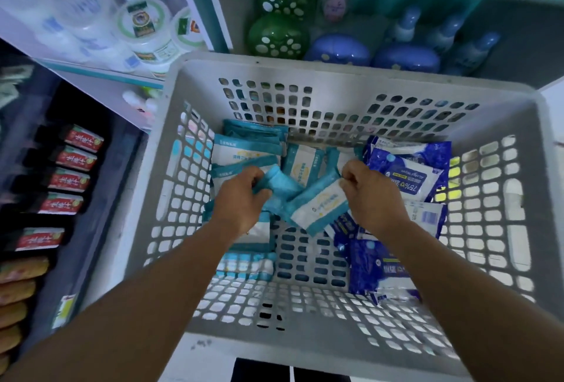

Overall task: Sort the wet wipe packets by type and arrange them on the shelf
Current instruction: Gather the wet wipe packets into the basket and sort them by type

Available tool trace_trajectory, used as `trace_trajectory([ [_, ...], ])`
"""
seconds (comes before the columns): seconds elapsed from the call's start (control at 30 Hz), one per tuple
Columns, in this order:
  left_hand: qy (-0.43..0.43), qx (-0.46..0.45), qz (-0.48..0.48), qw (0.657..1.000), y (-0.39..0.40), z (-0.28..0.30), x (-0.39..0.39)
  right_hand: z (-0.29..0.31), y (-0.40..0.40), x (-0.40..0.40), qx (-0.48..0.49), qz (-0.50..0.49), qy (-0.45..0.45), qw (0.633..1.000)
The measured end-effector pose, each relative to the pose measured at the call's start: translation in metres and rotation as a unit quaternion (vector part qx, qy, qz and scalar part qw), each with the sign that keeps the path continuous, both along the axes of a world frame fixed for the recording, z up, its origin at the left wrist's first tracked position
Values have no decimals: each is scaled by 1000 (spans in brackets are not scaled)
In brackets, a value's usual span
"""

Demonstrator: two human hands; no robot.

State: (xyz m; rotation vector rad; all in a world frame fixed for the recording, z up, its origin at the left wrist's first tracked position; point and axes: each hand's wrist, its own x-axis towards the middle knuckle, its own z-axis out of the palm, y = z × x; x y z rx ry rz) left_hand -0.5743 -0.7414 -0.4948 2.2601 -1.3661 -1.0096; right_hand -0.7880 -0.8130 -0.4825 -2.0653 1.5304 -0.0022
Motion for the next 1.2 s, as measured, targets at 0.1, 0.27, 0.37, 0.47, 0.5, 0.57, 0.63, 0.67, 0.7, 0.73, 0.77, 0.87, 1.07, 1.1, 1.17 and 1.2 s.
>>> trace_trajectory([
  [0.1, -38, -1, 50, 998, 8, 16, 9, 9, 2, 13, 14, -74, -49, 996],
  [0.27, -112, 25, 104, 988, 26, 32, 23, -3, 12, 54, 92, -117, -75, 986],
  [0.37, -222, 92, -1, 971, 37, 36, 23, -19, 24, 80, 155, -127, -83, 976],
  [0.47, -291, 123, -186, 930, 43, 34, 21, -29, 36, 100, 217, -131, -102, 962],
  [0.5, -282, 135, -234, 920, 42, 32, 20, -31, 39, 105, 222, -124, -106, 961],
  [0.57, -259, 168, -305, 901, 42, 24, 19, -33, 43, 112, 223, -122, -113, 961],
  [0.63, -257, 199, -333, 885, 43, 16, 21, -33, 45, 115, 238, -127, -104, 957],
  [0.67, -261, 212, -336, 880, 43, 13, 23, -34, 45, 117, 246, -122, -99, 956],
  [0.7, -263, 223, -333, 877, 44, 11, 25, -35, 46, 118, 253, -112, -98, 956],
  [0.73, -265, 233, -329, 876, 44, 11, 27, -36, 47, 120, 259, -103, -102, 955],
  [0.77, -266, 238, -328, 875, 44, 11, 28, -36, 47, 121, 263, -96, -112, 954],
  [0.87, -275, 218, -327, 877, 41, 11, 26, -35, 46, 119, 276, -62, -123, 951],
  [1.07, -288, 174, -388, 858, 25, 12, 14, -35, 33, 87, 228, 6, -39, 973],
  [1.1, -298, 171, -406, 847, 23, 11, 12, -36, 32, 79, 202, 21, -18, 979],
  [1.17, -314, 164, -423, 834, 22, 9, 7, -40, 28, 61, 159, 63, 57, 984],
  [1.2, -314, 160, -424, 834, 21, 7, 5, -41, 26, 51, 143, 88, 100, 981],
])
